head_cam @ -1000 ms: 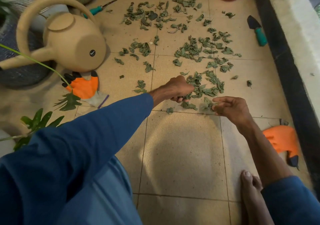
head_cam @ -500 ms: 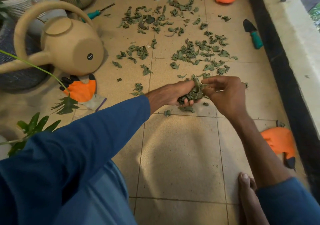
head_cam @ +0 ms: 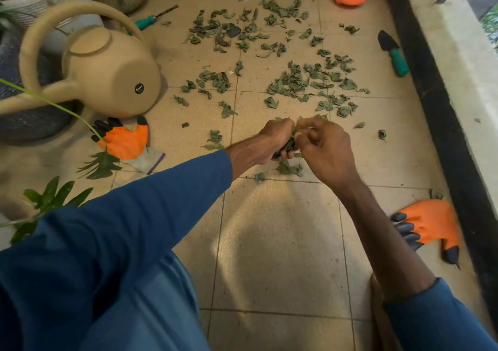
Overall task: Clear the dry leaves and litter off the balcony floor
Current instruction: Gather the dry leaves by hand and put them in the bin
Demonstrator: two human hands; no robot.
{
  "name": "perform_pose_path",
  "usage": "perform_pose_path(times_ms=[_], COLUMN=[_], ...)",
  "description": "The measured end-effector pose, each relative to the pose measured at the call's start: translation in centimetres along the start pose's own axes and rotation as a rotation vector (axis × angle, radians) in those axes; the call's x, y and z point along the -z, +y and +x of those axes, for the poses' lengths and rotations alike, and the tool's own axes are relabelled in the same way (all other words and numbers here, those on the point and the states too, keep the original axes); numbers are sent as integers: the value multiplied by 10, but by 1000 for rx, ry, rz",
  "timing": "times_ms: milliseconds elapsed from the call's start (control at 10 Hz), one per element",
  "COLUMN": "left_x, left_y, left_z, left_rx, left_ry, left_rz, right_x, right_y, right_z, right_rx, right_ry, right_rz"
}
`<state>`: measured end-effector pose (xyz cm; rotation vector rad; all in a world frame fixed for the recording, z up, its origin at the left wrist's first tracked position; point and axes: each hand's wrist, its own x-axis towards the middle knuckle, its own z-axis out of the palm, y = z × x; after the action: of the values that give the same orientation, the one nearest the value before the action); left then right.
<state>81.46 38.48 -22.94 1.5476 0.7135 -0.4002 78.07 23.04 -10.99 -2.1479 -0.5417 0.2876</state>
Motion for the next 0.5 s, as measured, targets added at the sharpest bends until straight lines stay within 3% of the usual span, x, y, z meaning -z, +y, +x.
perform_pose_path(times_ms=[200,400,500], left_x=[-7,-1,-1], left_y=[23,15,18], left_z=[-45,-33,-45], left_rx=[-102,-108,-157], left_ry=[47,67,106], left_rz=[-7,62,106], right_x=[0,3,7], right_y=[13,21,27], right_z=[5,11,20], right_rx=[-45,-1,-67], right_ry=[156,50,19], right_rz=[107,149,231])
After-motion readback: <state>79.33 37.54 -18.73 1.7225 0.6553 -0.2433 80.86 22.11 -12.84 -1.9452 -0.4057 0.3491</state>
